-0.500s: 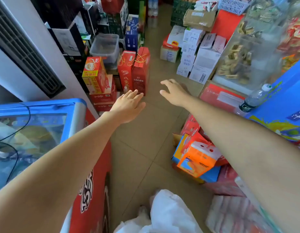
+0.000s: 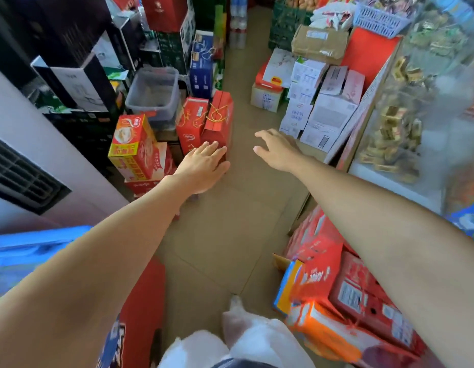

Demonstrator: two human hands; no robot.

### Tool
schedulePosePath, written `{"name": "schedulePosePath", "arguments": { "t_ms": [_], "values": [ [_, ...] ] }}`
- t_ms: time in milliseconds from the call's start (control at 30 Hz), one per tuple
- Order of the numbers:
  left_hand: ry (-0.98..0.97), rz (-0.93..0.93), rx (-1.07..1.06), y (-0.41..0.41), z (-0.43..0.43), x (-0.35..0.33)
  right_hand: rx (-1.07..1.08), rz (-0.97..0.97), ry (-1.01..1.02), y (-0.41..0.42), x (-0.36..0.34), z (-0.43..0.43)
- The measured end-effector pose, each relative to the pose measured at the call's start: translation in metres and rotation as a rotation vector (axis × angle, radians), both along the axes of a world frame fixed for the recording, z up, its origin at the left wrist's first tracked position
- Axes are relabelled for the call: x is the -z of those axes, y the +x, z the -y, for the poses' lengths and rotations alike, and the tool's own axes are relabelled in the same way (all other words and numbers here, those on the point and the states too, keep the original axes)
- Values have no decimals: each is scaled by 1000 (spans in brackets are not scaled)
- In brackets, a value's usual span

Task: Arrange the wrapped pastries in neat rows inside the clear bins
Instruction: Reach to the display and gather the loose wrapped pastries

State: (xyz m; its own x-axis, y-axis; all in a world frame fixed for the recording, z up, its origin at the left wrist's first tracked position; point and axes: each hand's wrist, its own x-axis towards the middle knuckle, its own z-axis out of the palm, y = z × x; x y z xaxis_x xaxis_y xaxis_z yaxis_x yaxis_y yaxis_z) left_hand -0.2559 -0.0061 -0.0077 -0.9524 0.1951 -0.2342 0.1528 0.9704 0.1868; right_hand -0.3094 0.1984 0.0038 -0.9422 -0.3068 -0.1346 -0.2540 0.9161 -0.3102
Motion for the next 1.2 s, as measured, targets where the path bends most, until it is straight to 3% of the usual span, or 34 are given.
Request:
{"name": "schedulePosePath", "arguments": {
  "t_ms": [767, 1200],
  "values": [
    [21, 1, 246, -367, 27, 10, 201, 3, -44, -327, 29, 18],
    [18, -6, 407, -560, -33, 19, 354, -20, -6, -494, 50, -60]
  ]
}}
